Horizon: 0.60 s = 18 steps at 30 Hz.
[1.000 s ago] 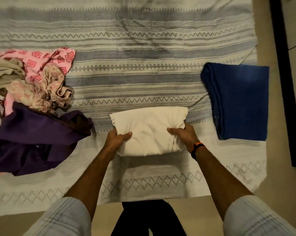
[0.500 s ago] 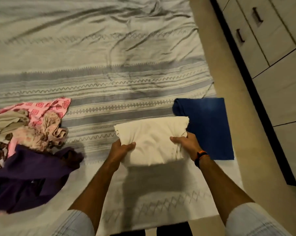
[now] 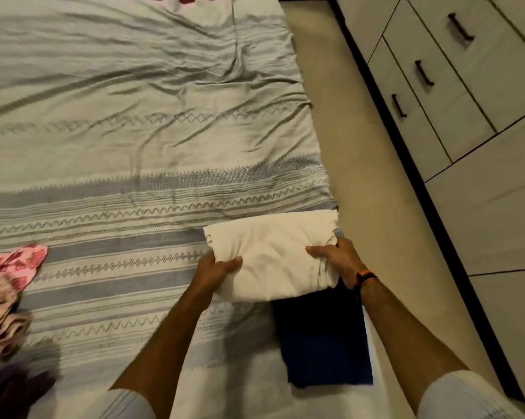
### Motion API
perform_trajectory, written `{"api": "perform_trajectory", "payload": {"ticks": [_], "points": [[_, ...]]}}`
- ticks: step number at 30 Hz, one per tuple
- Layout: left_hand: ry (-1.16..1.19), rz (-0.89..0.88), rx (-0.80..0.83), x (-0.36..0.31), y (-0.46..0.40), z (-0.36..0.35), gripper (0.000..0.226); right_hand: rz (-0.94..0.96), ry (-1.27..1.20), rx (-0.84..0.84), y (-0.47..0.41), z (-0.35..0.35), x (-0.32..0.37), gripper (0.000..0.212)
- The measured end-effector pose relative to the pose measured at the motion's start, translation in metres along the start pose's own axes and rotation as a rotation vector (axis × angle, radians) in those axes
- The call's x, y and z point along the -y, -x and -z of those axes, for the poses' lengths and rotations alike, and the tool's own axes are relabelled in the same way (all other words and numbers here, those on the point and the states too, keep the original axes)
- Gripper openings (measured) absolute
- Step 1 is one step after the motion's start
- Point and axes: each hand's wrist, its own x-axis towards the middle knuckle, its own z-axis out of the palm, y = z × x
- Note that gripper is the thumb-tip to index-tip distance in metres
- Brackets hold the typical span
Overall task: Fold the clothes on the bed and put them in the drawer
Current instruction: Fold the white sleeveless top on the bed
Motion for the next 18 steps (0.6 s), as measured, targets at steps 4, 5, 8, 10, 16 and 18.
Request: {"api": "perform_trajectory", "payload": {"ticks": [4, 5, 8, 10, 16, 18], "points": [[0.005, -0.010, 0.013, -0.031, -0.054, -0.031, 0.040, 0.013, -0.008, -0.017, -0.061, 0.019, 0.026, 0.030], [0.008, -0.010, 0.021, -0.038, -0.065, -0.037, 0.039, 0.018, -0.010, -0.025, -0.073, 0.022, 0.032, 0.034], [0.020, -0.018, 0.039, -0.059, -0.107, -0.051, 0.039, 0.021, -0.040, -0.024, -0.112, 0.028, 0.055, 0.036], [0.026, -0.035, 0.045, -0.070, -0.133, -0.057, 0.039, 0.026, -0.042, -0.019, -0.138, 0.031, 0.065, 0.031], [-0.136, 0.044, 0.044, -0.067, -0.176, -0.056, 0.048, -0.041, 0.441, -0.203, -0.185, 0.034, 0.053, 0.060], [-0.169, 0.079, 0.058, -0.058, -0.179, -0.053, 0.060, -0.052, 0.598, -0.239, -0.181, 0.031, 0.043, 0.072]]}}
